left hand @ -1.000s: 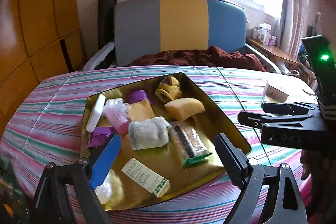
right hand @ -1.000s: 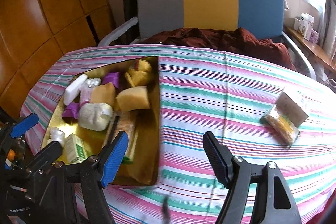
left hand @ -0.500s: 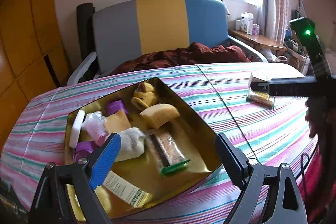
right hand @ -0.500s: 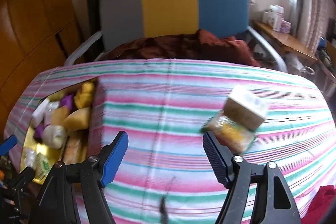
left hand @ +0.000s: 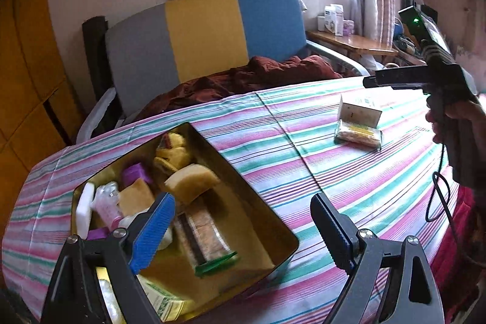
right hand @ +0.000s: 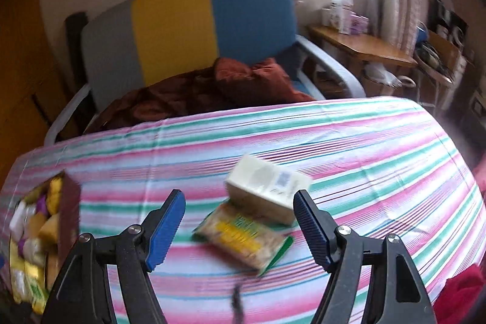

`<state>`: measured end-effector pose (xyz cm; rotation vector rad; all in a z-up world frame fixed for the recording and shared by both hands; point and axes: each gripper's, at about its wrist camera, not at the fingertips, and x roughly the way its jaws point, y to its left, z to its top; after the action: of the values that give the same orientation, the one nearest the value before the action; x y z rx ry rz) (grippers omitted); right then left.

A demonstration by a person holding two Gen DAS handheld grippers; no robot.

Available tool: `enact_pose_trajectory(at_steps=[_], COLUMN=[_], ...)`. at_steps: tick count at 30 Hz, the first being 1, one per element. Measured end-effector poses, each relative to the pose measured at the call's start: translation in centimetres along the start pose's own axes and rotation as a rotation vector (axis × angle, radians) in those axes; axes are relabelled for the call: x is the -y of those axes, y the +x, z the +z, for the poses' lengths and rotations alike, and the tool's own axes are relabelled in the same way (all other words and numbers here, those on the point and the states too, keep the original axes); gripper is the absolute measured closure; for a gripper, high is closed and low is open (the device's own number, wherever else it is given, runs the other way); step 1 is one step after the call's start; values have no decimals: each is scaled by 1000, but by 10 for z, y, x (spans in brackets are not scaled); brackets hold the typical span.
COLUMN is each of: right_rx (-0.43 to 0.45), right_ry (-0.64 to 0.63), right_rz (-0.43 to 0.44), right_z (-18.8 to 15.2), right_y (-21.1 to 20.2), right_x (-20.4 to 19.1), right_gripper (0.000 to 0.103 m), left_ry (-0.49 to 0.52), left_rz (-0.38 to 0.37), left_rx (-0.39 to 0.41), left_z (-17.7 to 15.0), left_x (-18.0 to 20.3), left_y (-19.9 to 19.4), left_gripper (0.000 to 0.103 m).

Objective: Organize objects
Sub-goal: 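Withdraw both tools from the tray and move to the box and cracker pack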

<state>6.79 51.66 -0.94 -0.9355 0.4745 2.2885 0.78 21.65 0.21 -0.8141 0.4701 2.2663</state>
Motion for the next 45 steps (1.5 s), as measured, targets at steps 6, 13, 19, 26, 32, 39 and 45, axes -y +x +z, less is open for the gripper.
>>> enact_pose_trajectory(at_steps=[6,13,19,26,32,39,45], right_rx=[-35,-29,-25,-21,-10,5,6], right_ry=[178,266,297,338,373,408,448], right_rz=[3,48,82,118,148,180,203], right_z=[-7,-6,-7,-7,-6,-6,-7], right_y=[20,15,11,10,6,2,3], right_x=[44,62,71,76,82,90,97], right_gripper=[28,28,28,28,28,27,27], left_ry=[37,59,81,111,86,-10,-104], left_rz=[-16,-63,-99,-127,-181,-260,-326], left_rx=[-21,-53,-87,-125,-189,-280,-372], left_z=[12,28,39,48,59,82,102], left_x=[20,46,69,95,113,134,158], left_y=[17,41,65,90,118,156,193], left_gripper=[12,12,12,12,12,13,13])
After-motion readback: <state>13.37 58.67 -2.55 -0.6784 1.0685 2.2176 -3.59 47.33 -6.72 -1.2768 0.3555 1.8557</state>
